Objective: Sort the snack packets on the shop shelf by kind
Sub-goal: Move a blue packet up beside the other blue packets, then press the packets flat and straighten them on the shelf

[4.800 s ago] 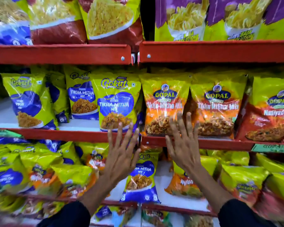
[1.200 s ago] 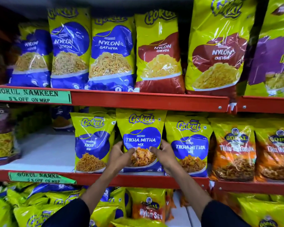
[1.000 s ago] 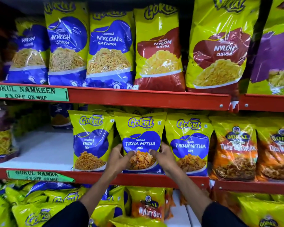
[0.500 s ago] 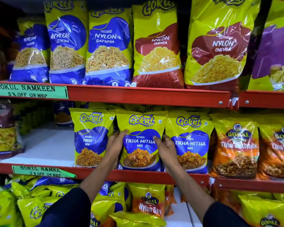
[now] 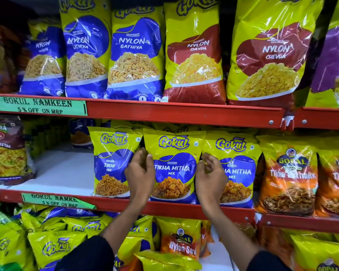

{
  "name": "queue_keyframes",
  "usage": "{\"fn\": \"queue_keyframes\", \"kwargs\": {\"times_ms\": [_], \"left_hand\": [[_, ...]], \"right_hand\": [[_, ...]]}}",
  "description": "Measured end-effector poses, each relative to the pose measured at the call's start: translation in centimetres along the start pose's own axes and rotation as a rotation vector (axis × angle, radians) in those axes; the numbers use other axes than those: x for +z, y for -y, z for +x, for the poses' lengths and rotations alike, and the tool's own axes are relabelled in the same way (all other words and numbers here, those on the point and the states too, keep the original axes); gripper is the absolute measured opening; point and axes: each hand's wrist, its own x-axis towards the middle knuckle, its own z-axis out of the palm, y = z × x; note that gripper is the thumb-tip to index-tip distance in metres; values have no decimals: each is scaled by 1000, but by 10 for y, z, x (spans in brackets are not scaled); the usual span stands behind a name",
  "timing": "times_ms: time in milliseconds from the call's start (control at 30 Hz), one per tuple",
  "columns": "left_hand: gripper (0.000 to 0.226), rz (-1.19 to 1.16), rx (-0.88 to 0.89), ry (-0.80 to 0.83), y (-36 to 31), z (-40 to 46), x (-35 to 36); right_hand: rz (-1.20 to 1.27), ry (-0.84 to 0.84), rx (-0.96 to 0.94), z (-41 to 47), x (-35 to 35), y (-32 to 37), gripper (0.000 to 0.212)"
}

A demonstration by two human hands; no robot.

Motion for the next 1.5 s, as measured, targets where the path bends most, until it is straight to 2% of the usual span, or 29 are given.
{"fn": "queue_keyframes", "kwargs": {"times_ms": [67, 133, 167, 233, 367, 533, 667, 800, 1033, 1200, 1367, 1500], "left_hand": [[44, 172, 294, 55, 12, -11, -2], [51, 435, 570, 154, 30, -9, 2], [54, 563, 666, 200, 39, -5, 4], [59, 752, 742, 272, 51, 0, 7], [63, 924, 772, 319, 61, 7, 10], [70, 1004, 786, 330, 62, 12, 8], [76, 973, 766, 301, 63, 6, -3], [74, 1008, 694, 202, 72, 9, -22], [76, 1080, 604, 206, 73, 21, -25], [74, 1057, 675, 228, 64, 11, -16], [72, 1051, 667, 261, 63, 9, -7], [69, 983, 720, 253, 43, -3, 7]], "right_hand": [[-181, -18, -261, -5, 0, -5, 39], [-419, 71, -591, -4, 5, -14, 51], [-517, 135, -716, -2, 9, -20, 57], [-655, 263, -814, 1, 16, -30, 64], [-843, 405, -791, 7, 25, -44, 68], [-925, 420, -819, 15, 27, -54, 69], [-933, 344, -834, 15, 10, -55, 69], [-965, 238, -746, 21, -16, -65, 72], [-1013, 249, -693, 24, -18, -73, 74], [-1010, 174, -700, 30, -28, -73, 76], [-1026, 208, -685, 36, -37, -79, 76], [-997, 144, -698, 41, -58, -77, 76]]}}
